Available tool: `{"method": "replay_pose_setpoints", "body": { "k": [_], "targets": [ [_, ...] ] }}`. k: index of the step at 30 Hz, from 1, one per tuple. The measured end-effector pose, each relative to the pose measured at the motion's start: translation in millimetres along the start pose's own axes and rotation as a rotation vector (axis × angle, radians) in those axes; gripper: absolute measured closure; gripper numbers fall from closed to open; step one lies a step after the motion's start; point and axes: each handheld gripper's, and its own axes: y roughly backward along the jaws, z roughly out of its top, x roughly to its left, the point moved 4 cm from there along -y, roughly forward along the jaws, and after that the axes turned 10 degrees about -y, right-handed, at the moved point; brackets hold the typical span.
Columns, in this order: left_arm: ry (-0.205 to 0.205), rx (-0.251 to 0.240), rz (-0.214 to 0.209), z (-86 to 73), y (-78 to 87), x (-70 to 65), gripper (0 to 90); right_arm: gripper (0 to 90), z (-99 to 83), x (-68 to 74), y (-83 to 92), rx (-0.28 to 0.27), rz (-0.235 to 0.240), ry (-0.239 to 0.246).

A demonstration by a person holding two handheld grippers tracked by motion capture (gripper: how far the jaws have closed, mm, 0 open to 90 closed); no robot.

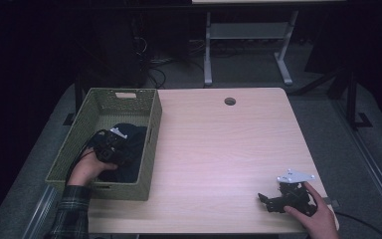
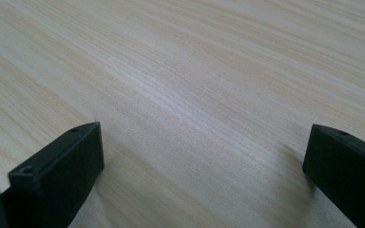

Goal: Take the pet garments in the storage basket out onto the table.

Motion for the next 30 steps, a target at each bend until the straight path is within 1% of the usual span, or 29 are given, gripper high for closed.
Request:
{"method": "replay_pose_setpoints", "body": {
  "k": [1, 2, 4, 5, 6, 8, 9, 10, 11, 13, 14, 17, 18, 19, 22, 23, 24, 25, 27, 30],
  "targets": [
    [0.008, 0.001, -0.014, -0.1, 1.5, 0.9, 67.6, 0.0, 0.0, 0.0, 0.0, 0.000, 0.000, 0.000],
    [0.008, 0.001, -0.014, -0.1, 1.5, 0.9, 69.9, 0.0, 0.0, 0.0, -0.1, -0.001, 0.000, 0.000],
    [0.012, 0.000, -0.021, 0.4, 4.1, 1.8, 71.0, 0.0, 0.0, 0.0, 0.0, 0.000, 0.000, 0.000],
    [0.028, -0.006, -0.028, 0.5, 5.2, 2.7, 72.4, 0.0, 0.1, 0.0, 0.0, 0.000, 0.000, 0.000],
    [0.036, -0.022, -0.043, 0.1, 10.0, 6.1, 73.0, 0.0, 0.0, 0.0, -0.1, 0.000, 0.000, 0.000],
    [0.074, -0.074, -0.052, 0.9, 14.9, 7.9, 73.7, 0.0, 0.0, 0.0, -0.1, 0.000, 0.000, 0.000],
    [0.074, -0.074, -0.052, 0.9, 14.9, 7.9, 73.9, 0.0, 0.1, 0.0, 0.0, 0.000, 0.000, 0.000],
    [0.093, -0.112, -0.060, 1.1, 19.6, 10.3, 74.0, 0.0, 0.0, 0.0, -0.1, 0.000, 0.000, 0.000],
    [0.093, -0.112, -0.060, 1.1, 19.6, 10.3, 74.0, 0.0, 0.1, 0.0, 0.0, 0.000, 0.000, 0.000],
    [0.107, -0.147, -0.063, 1.4, 24.7, 12.4, 73.9, 0.0, 0.0, 0.0, -0.1, 0.000, 0.000, 0.000],
    [0.107, -0.158, -0.061, 1.6, 26.3, 13.1, 73.9, 0.0, 0.0, 0.0, -0.1, -0.001, 0.000, 0.000],
    [0.124, -0.215, -0.056, 2.8, 34.8, 15.5, 73.9, 0.0, 0.1, -0.1, 0.0, 0.000, 0.000, 0.000],
    [0.136, -0.242, -0.050, 3.4, 39.1, 16.6, 74.0, 0.0, 0.0, -0.1, -0.1, 0.000, 0.000, 0.000],
    [0.140, -0.256, -0.045, 3.7, 41.9, 17.1, 74.1, 0.0, 0.1, -0.1, 0.0, 0.000, 0.000, 0.000],
    [0.142, -0.308, -0.017, 4.8, 54.2, 18.5, 74.5, 0.0, 0.0, -0.1, -0.1, -0.001, 0.000, 0.000],
    [0.151, -0.332, -0.009, 5.8, 58.1, 18.3, 74.5, 0.0, 0.1, -0.1, 0.0, 0.000, 0.000, 0.001],
    [0.148, -0.348, -0.003, 6.1, 62.6, 18.9, 74.6, 0.0, 0.1, -0.1, -0.1, 0.000, 0.000, 0.000],
    [0.152, -0.375, 0.002, 6.9, 66.6, 18.7, 74.6, 0.0, 0.1, -0.1, 0.0, 0.000, 0.000, 0.000],
    [0.159, -0.414, 0.003, 8.0, 74.1, 18.7, 74.7, 0.0, 0.1, -0.1, 0.0, 0.000, 0.000, 0.000],
    [0.161, -0.458, 0.008, 10.1, 83.2, 18.0, 74.7, 0.0, 0.1, -0.1, -0.1, 0.000, 0.000, 0.000]
  ]
}}
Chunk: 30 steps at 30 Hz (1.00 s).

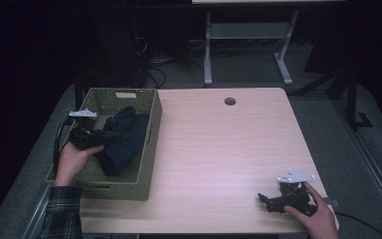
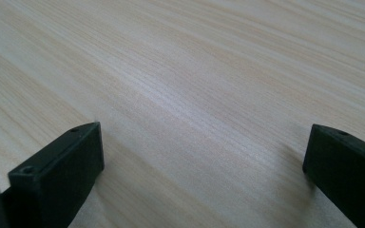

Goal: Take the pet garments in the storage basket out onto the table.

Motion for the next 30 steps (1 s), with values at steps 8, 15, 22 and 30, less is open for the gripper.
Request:
{"method": "replay_pose_setpoints", "body": {
  "k": [8, 15, 22, 30],
  "targets": [
    [-0.015, -0.096, 0.010, 17.6, 20.8, -4.2, 74.7, 0.0, 0.0, 0.0, 0.0, 0.000, 0.000, 0.000],
    [-0.055, -0.188, 0.014, 38.8, 35.8, -16.1, 74.8, 0.0, 0.0, 0.0, 0.0, 0.000, 0.000, 0.000],
    [-0.095, -0.266, -0.033, 60.8, 40.9, -36.7, 74.9, 0.0, 0.1, 0.0, 0.0, 0.000, 0.000, 0.000],
    [-0.157, -0.313, -0.094, 80.4, 41.6, -63.8, 74.8, 0.0, 0.2, 0.0, -0.2, 0.000, 0.002, 0.000]
  ]
}}
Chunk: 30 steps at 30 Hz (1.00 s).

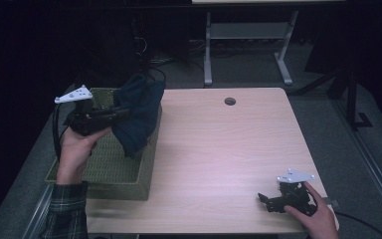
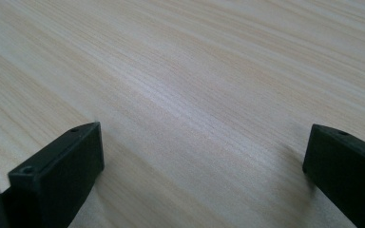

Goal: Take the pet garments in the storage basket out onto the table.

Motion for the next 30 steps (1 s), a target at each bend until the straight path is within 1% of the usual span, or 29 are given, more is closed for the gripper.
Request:
{"method": "replay_pose_setpoints", "body": {
  "k": [6, 13, 22, 26, 30],
  "targets": [
    [-0.038, -0.014, -0.051, 12.7, -12.2, -17.7, 74.8, 0.0, 0.1, 0.2, 0.0, 0.000, 0.001, -0.002],
    [-0.071, -0.010, -0.089, 22.1, -30.1, -34.1, 74.9, 0.0, 0.1, 0.2, 0.0, 0.000, 0.001, -0.002],
    [-0.093, -0.010, -0.133, 29.7, -51.3, -50.3, 74.8, 0.0, 0.1, 0.2, 0.0, 0.000, 0.001, -0.002],
    [-0.101, -0.001, -0.157, 30.3, -65.8, -59.3, 74.9, 0.0, 0.2, 0.0, -0.1, -0.002, 0.001, 0.001],
    [-0.100, 0.004, -0.184, 30.0, -79.7, -66.8, 74.8, 0.0, 0.2, 0.0, -0.1, -0.002, 0.001, 0.001]
  ]
}}
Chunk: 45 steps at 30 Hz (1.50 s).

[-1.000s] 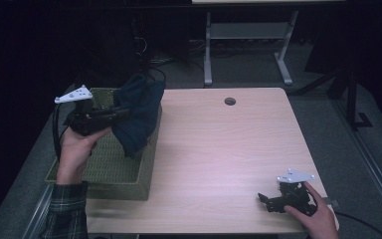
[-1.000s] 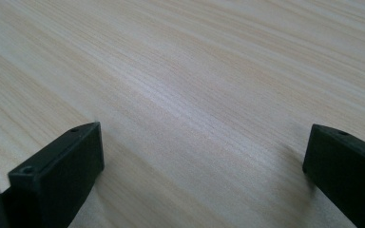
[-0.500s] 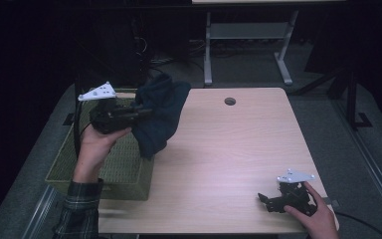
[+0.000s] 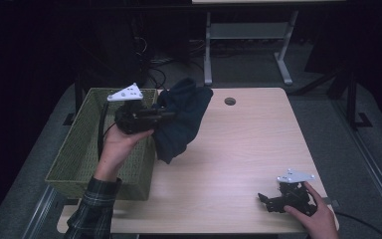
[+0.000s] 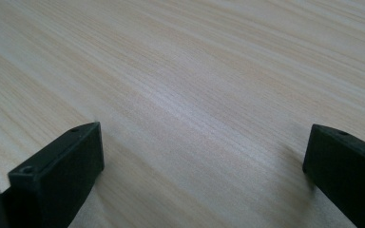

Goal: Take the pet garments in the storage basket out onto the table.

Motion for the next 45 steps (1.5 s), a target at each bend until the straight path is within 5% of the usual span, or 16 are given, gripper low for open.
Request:
{"method": "replay_pose_setpoints", "body": {
  "k": [16, 26, 34, 45],
  "targets": [
    [0.002, 0.031, -0.064, -2.4, -67.8, -16.7, 74.8, 0.0, 0.0, -0.1, 0.1, 0.001, -0.001, 0.001],
    [0.003, 0.087, -0.098, -22.4, -119.0, -30.8, 74.8, 0.0, -0.1, 0.1, 0.0, 0.000, 0.001, 0.002],
    [0.014, 0.178, -0.142, -48.2, -164.0, -43.2, 74.7, 0.0, -0.2, 0.2, 0.1, 0.003, 0.001, 0.000],
    [-0.002, 0.243, -0.171, -72.9, -205.9, -56.1, 73.8, 0.0, -0.3, 0.7, 0.2, 0.004, 0.005, 0.001]
  ]
}}
